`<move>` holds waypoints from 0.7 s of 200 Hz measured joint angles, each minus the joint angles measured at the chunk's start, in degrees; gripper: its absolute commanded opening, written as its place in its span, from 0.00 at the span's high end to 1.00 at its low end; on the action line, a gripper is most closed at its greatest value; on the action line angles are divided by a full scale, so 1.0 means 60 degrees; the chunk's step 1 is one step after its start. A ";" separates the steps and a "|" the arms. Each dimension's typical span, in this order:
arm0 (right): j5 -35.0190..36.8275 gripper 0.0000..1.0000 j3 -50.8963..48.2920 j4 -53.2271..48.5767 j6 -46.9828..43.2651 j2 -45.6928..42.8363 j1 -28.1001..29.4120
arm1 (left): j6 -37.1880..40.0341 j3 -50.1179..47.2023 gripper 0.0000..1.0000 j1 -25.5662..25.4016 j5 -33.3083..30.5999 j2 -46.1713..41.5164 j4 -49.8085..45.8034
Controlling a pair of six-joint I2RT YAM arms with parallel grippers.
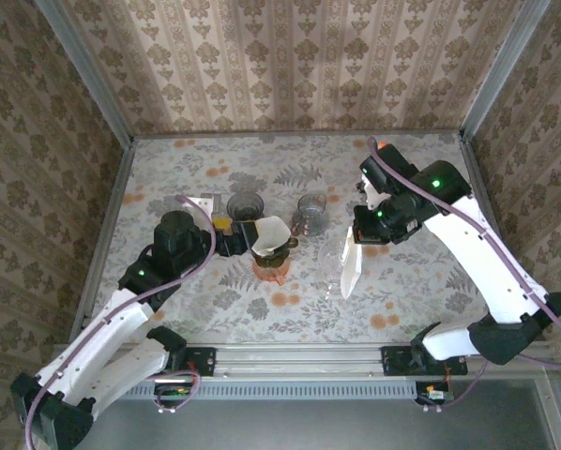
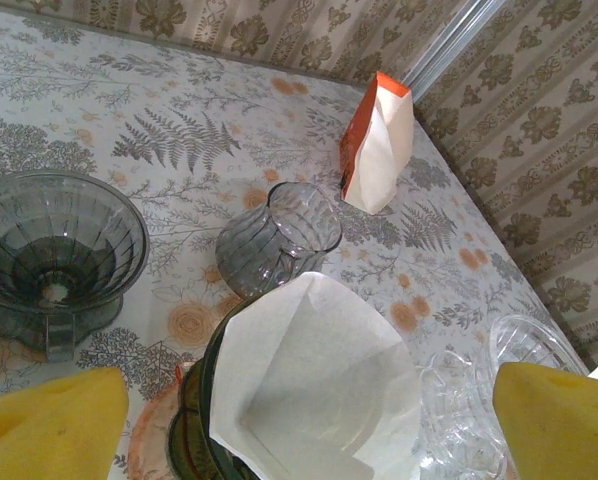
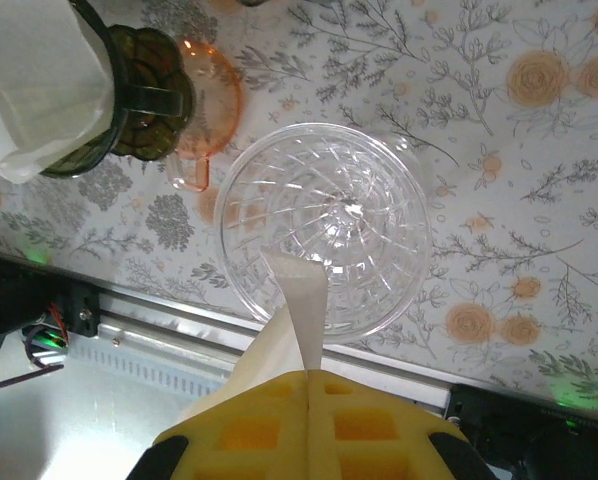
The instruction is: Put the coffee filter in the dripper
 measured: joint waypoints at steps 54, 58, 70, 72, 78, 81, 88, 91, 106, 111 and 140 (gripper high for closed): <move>0.0597 1.00 0.0011 0.0018 -0.0062 0.1162 0.0000 | 0.0000 0.0000 0.05 0.0000 0.0007 -0.0084 0.0000; 0.0663 1.00 0.0015 0.0018 -0.0066 0.1224 0.0000 | 0.0000 0.0000 0.05 0.0000 0.0011 -0.0084 0.0000; 0.0896 1.00 0.0076 -0.0015 -0.0102 0.1406 0.0000 | 0.0000 0.0000 0.05 0.0000 0.0029 -0.0084 0.0004; 0.0940 1.00 0.0098 -0.0022 -0.0109 0.1435 0.0000 | 0.0000 0.0000 0.05 0.0000 0.0033 -0.0084 0.0000; 0.1060 1.00 0.0186 -0.0062 -0.0113 0.1508 0.0000 | 0.0000 0.0000 0.05 0.0000 0.0036 -0.0084 0.0000; 0.1107 1.00 0.0240 -0.0087 -0.0120 0.1541 0.0000 | 0.0000 0.0000 0.05 0.0000 0.0036 -0.0084 0.0000; 0.1228 1.00 0.0357 -0.0124 -0.0142 0.1592 0.0000 | 0.0000 0.0000 0.05 0.0000 0.0036 -0.0084 0.0004; 0.1275 1.00 0.0415 -0.0146 -0.0146 0.1610 0.0000 | 0.0000 0.0000 0.05 0.0000 0.0036 -0.0084 0.0004; 0.1461 1.00 0.0710 -0.0251 -0.0215 0.1636 0.0000 | 0.0000 0.0000 0.05 0.0000 0.0036 -0.0084 0.0004; 0.1515 1.00 0.0790 -0.0295 -0.0251 0.1636 0.0004 | 0.0000 0.0000 0.05 0.0000 0.0040 -0.0084 0.0004; 0.1759 1.00 0.0951 -0.0433 -0.0288 0.1661 0.0135 | 0.0000 0.0000 0.05 0.0000 0.0106 -0.0084 0.0000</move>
